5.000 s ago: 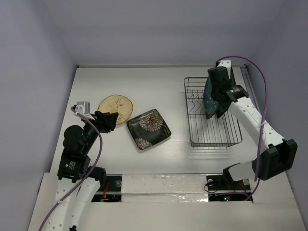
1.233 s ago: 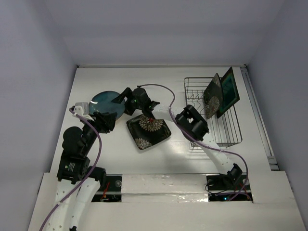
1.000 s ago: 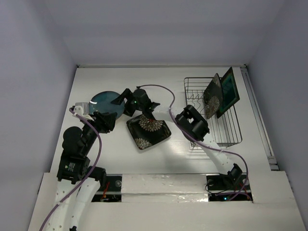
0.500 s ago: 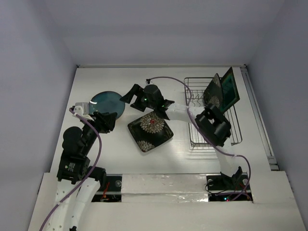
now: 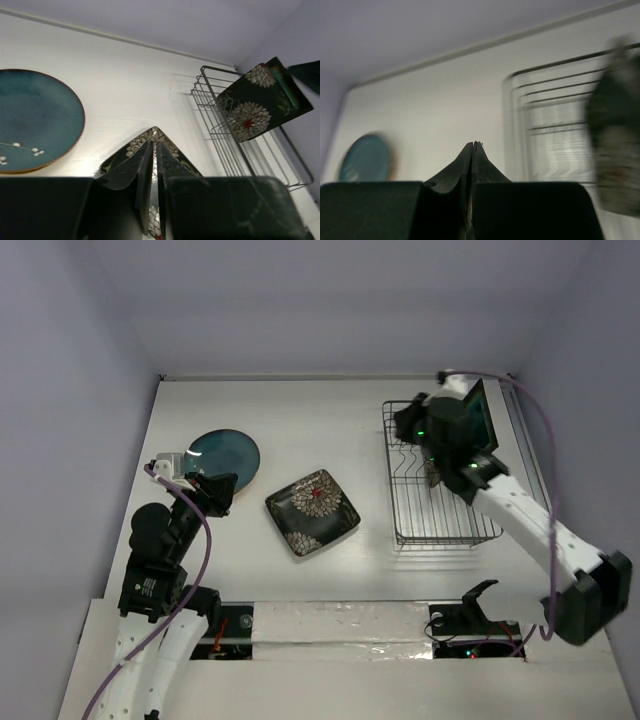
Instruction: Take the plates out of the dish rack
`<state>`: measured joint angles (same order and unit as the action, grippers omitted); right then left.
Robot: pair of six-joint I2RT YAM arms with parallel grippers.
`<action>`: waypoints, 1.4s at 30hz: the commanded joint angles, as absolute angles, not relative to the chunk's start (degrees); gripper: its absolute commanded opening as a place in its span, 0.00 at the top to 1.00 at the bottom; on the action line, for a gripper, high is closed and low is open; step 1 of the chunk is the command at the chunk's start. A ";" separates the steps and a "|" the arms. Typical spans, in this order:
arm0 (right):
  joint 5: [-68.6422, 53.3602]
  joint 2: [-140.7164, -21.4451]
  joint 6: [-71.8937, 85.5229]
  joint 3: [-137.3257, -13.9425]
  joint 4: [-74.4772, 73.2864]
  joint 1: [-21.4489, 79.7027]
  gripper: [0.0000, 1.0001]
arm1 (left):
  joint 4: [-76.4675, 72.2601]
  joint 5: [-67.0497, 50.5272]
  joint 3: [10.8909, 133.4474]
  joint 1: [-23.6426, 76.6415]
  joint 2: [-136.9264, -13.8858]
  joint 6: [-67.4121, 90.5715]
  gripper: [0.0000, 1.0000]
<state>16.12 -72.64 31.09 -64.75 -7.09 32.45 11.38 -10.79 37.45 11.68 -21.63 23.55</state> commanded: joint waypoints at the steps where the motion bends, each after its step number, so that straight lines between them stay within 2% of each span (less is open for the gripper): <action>1: 28.35 -66.38 19.34 -65.82 -24.24 27.43 1.00 | 8.61 -10.73 38.14 12.04 -21.62 23.47 0.95; 2: 30.30 -66.10 17.86 -66.79 -26.08 25.68 0.95 | 8.70 -9.77 38.14 12.04 -21.80 23.55 0.97; 3: 32.06 -66.18 17.41 -68.10 -29.50 24.79 0.83 | 8.96 -9.49 38.14 12.04 -21.97 23.55 0.98; 4: 35.39 -66.79 16.71 -69.33 -30.66 24.00 0.62 | 8.96 -9.41 38.14 12.04 -22.06 23.64 0.98; 5: 36.38 -69.06 16.09 -72.22 -31.89 23.21 0.28 | 8.96 -9.58 38.14 12.04 -22.23 23.64 0.97; 6: 37.00 -70.56 15.04 -73.90 -34.43 21.81 0.22 | 8.88 -9.67 38.14 12.04 -22.41 23.64 0.91; 8: 39.72 -75.12 14.33 -76.80 -36.20 20.75 0.19 | 8.96 -9.75 38.14 12.04 -22.50 23.64 0.84; 9: 39.73 -76.54 13.28 -78.82 -36.82 19.26 0.19 | 8.96 -9.76 38.14 12.04 -22.50 23.73 0.78; 12: 37.18 -81.46 11.87 -81.37 -37.70 17.84 0.24 | 8.96 -9.84 38.14 12.04 -22.50 23.73 0.70; 19: 40.33 -88.50 10.81 -83.50 -38.85 14.94 0.33 | 8.79 -10.55 38.14 12.04 -22.68 23.55 0.65; 22: 40.26 -89.73 10.37 -83.58 -39.28 14.94 0.42 | 8.79 -10.63 38.14 12.04 -22.15 23.55 0.65; 26: 40.86 -90.88 9.93 -84.46 -40.51 14.94 0.69 | 8.79 -10.63 38.14 12.04 -21.71 23.47 0.64; 34: 45.78 -90.00 6.16 -87.62 -43.24 16.17 0.88 | 8.53 -10.90 38.14 12.04 -20.92 23.47 0.63; 35: 45.88 -89.91 5.72 -88.24 -43.68 16.17 0.96 | 8.53 -10.90 38.14 12.04 -20.83 23.47 0.63; 36: 45.88 -90.00 5.10 -88.85 -44.64 16.17 1.00 | 8.53 -10.90 38.14 12.04 -20.66 23.38 0.63; 42: 48.60 -89.21 3.25 -90.35 -44.82 18.01 1.00 | 8.53 -10.81 38.06 12.57 -20.30 23.55 0.62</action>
